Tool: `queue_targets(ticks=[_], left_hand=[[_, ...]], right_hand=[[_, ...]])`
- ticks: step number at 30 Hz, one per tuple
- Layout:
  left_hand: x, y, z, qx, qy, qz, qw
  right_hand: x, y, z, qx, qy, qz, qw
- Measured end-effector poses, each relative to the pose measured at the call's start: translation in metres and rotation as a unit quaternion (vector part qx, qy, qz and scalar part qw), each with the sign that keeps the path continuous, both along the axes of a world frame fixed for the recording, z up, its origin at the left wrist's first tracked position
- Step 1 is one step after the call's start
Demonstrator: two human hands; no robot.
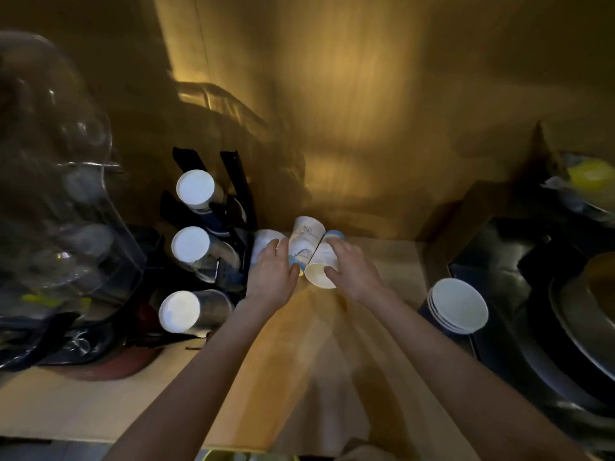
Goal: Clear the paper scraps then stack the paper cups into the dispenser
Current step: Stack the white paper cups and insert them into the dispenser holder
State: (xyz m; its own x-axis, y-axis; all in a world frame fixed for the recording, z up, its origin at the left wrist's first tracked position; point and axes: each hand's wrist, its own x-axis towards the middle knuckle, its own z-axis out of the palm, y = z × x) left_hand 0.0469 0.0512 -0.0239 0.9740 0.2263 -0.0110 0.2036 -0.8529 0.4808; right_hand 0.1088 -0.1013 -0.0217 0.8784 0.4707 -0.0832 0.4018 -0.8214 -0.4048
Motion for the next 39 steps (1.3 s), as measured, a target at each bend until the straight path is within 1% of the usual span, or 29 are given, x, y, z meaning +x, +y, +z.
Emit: queue_targets(ticks=[4, 8, 12, 15, 18, 21, 23, 26, 29, 31, 34, 37, 39], left_hand=[[0.036, -0.003, -0.014, -0.021, 0.021, 0.008, 1.000], [0.061, -0.008, -0.031, -0.053, 0.070, 0.024, 0.996], [0.077, -0.012, -0.051, -0.067, 0.109, 0.021, 0.992], [0.083, -0.013, -0.060, -0.045, 0.132, 0.021, 0.990], [0.088, -0.011, -0.072, -0.035, 0.140, 0.018, 0.989], [0.090, -0.010, -0.079, -0.034, 0.142, 0.022, 0.989], [0.092, -0.011, -0.080, -0.028, 0.141, 0.028, 0.989], [0.098, -0.012, -0.082, -0.012, 0.144, 0.041, 0.989], [0.105, -0.013, -0.085, 0.001, 0.138, 0.055, 0.989], [0.108, -0.014, -0.086, 0.010, 0.146, 0.062, 0.987], [0.112, -0.013, -0.088, 0.001, 0.154, 0.068, 0.986], [0.112, -0.015, -0.088, -0.023, 0.151, 0.077, 0.985], [0.110, -0.016, -0.086, -0.026, 0.160, 0.078, 0.984]], right_hand=[[0.029, -0.005, -0.022, -0.040, -0.003, 0.038, 0.998], [0.041, -0.005, -0.050, -0.077, 0.015, 0.051, 0.996], [0.043, -0.004, -0.070, -0.065, 0.032, 0.063, 0.995], [0.045, -0.003, -0.076, -0.064, 0.032, 0.053, 0.996], [0.048, -0.005, -0.077, -0.052, 0.007, 0.031, 0.998], [0.050, -0.011, -0.078, -0.046, -0.024, 0.042, 0.998], [0.050, -0.015, -0.075, -0.018, -0.057, 0.033, 0.998], [0.053, -0.019, -0.066, 0.043, -0.116, -0.023, 0.992], [0.057, -0.024, -0.049, 0.069, -0.133, -0.073, 0.986], [0.060, -0.027, -0.039, 0.068, -0.117, -0.112, 0.985], [0.065, -0.028, -0.031, 0.043, -0.064, -0.172, 0.982], [0.062, -0.028, -0.031, 0.075, -0.001, -0.185, 0.980], [0.056, -0.031, -0.035, 0.077, 0.012, -0.179, 0.981]])
